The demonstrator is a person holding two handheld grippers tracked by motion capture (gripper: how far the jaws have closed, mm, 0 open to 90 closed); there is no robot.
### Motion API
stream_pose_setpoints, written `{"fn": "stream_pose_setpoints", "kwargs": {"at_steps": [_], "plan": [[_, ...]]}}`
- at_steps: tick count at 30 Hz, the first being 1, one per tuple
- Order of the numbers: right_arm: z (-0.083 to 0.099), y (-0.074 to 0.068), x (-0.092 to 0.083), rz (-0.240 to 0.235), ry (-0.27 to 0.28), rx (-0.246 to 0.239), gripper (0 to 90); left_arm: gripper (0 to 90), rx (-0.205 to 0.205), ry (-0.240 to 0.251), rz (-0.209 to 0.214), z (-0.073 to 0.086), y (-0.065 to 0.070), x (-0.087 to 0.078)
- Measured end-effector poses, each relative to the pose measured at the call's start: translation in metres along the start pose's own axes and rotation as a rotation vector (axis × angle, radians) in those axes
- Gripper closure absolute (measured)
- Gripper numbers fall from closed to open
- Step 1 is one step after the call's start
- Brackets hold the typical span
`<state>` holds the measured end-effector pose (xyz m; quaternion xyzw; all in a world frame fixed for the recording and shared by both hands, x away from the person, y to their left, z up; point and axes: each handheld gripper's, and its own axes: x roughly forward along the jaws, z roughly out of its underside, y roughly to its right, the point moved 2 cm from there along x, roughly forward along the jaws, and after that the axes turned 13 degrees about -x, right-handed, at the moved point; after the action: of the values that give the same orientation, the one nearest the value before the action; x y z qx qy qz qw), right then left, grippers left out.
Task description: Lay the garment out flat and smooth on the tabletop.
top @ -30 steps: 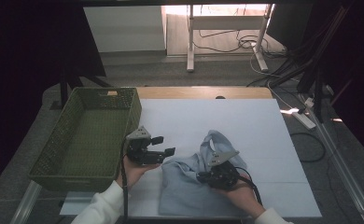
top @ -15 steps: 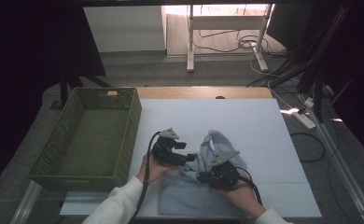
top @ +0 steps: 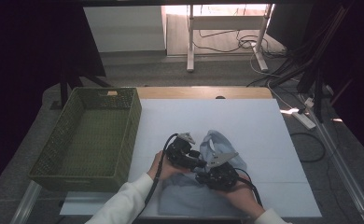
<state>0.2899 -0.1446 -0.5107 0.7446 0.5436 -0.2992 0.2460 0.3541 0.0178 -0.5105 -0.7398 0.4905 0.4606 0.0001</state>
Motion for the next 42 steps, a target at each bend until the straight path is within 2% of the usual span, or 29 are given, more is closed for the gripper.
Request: {"fn": "stream_pose_setpoints", "kwargs": {"at_steps": [5,8,13,18,21,28,34,36,40,42], "plan": [[0.000,-0.001,0.001,-0.002,0.001,-0.010,75.8,76.8,0.024,-0.028,0.004,0.002,-0.001,0.002],[-0.001,-0.003,0.000,-0.006,0.007,-0.025,70.6,82.0,0.025,-0.021,0.004,0.003,-0.001,0.001],[-0.004,-0.004,-0.004,0.019,0.060,-0.048,57.7,82.6,0.026,0.036,-0.012,0.001,-0.003,-0.013],[-0.007,0.000,-0.016,0.103,0.134,-0.032,49.4,82.6,0.007,0.091,-0.021,0.000,-0.009,-0.029],[-0.005,0.006,-0.019,0.145,0.129,-0.002,46.9,82.6,-0.005,0.111,-0.013,-0.001,-0.013,-0.035],[-0.001,0.012,-0.019,0.178,0.110,0.019,46.4,82.8,-0.013,0.144,-0.028,-0.006,-0.019,-0.046],[0.002,0.016,-0.020,0.199,0.104,0.035,46.3,84.5,-0.069,0.215,-0.040,-0.010,-0.035,-0.060],[0.003,0.018,-0.020,0.203,0.102,0.043,46.3,84.6,-0.086,0.230,-0.057,-0.010,-0.041,-0.064],[0.003,0.020,-0.019,0.213,0.096,0.046,46.2,84.4,-0.127,0.299,-0.123,-0.013,-0.054,-0.071],[0.003,0.020,-0.019,0.214,0.096,0.047,46.0,84.3,-0.139,0.314,-0.139,-0.014,-0.057,-0.071]]}}
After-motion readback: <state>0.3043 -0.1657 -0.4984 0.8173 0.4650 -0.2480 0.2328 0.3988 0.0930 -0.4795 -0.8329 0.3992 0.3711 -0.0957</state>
